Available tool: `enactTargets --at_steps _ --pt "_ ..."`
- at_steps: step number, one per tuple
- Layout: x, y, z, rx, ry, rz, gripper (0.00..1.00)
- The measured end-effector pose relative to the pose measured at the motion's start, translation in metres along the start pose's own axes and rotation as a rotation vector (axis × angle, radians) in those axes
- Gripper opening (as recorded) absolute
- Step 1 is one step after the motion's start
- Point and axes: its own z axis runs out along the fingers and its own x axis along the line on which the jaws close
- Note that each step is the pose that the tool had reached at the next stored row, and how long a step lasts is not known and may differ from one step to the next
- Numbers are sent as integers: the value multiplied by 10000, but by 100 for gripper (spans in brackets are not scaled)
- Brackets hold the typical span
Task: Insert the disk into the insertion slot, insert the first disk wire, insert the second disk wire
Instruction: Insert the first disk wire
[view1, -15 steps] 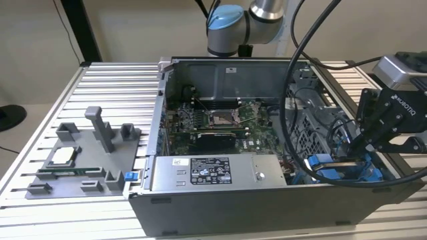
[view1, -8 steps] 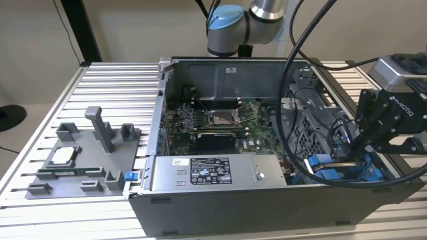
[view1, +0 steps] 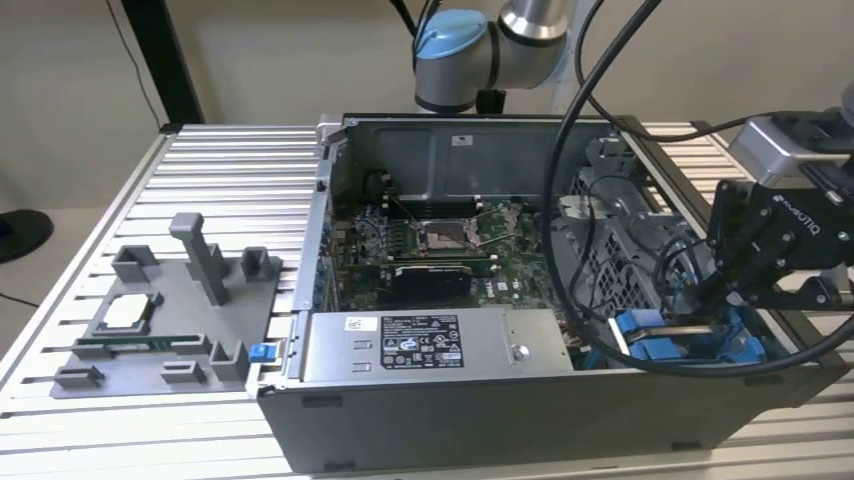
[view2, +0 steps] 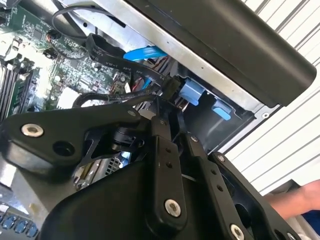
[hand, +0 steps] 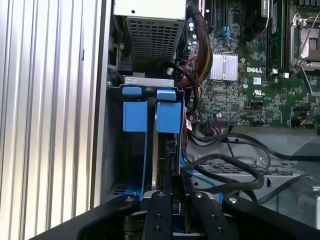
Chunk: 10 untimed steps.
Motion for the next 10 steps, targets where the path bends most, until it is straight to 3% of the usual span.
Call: enactTargets --at_steps 4,10 --pt "1 12 14 118 0 9 0" --pt "1 32 25 151 -6 83 0"
